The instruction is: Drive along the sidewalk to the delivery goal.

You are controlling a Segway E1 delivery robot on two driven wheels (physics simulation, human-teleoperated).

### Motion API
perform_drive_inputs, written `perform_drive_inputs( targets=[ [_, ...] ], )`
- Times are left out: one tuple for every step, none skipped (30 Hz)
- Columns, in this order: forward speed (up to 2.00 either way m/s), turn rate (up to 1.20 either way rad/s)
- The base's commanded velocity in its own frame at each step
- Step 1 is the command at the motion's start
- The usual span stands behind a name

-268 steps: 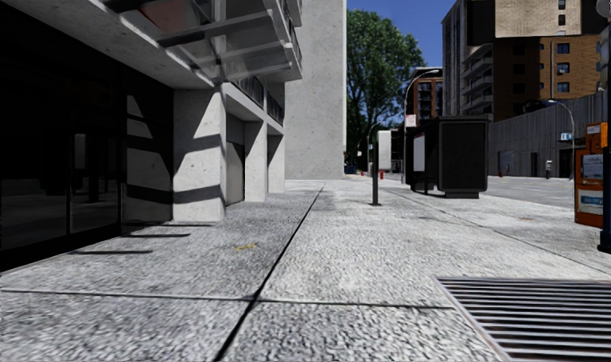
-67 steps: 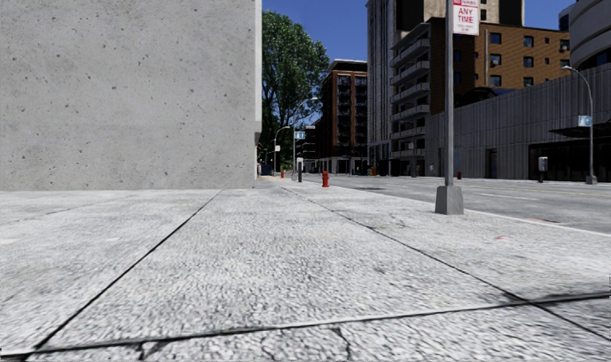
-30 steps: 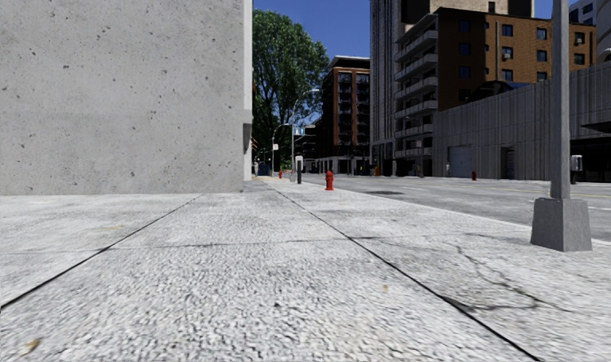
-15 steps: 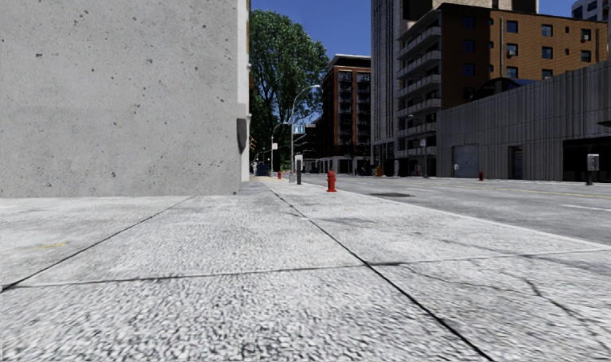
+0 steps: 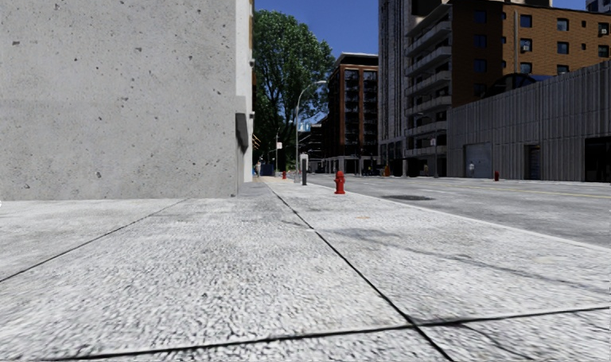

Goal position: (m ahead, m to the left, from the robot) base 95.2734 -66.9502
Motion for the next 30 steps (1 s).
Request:
perform_drive_inputs(
  targets=[
    [2.00,0.31],
    [2.00,0.31],
    [2.00,0.30],
    [2.00,0.29],
    [2.00,0.29],
    [2.00,0.19],
    [2.00,0.15],
    [2.00,0.11],
    [2.00,0.00],
    [2.00,0.00],
    [2.00,0.00],
    [2.00,0.00],
    [2.00,0.00],
    [2.00,0.00],
    [2.00,0.00],
    [2.00,0.00],
    [2.00,0.00],
    [2.00,0.00],
    [2.00,0.00],
    [2.00,0.02],
    [2.00,0.02],
    [2.00,0.07],
    [2.00,0.13],
    [2.00,0.20],
    [2.00,0.32],
    [2.00,0.37],
    [2.00,0.38],
    [2.00,0.38],
    [2.00,0.34],
    [2.00,0.18]
  ],
)
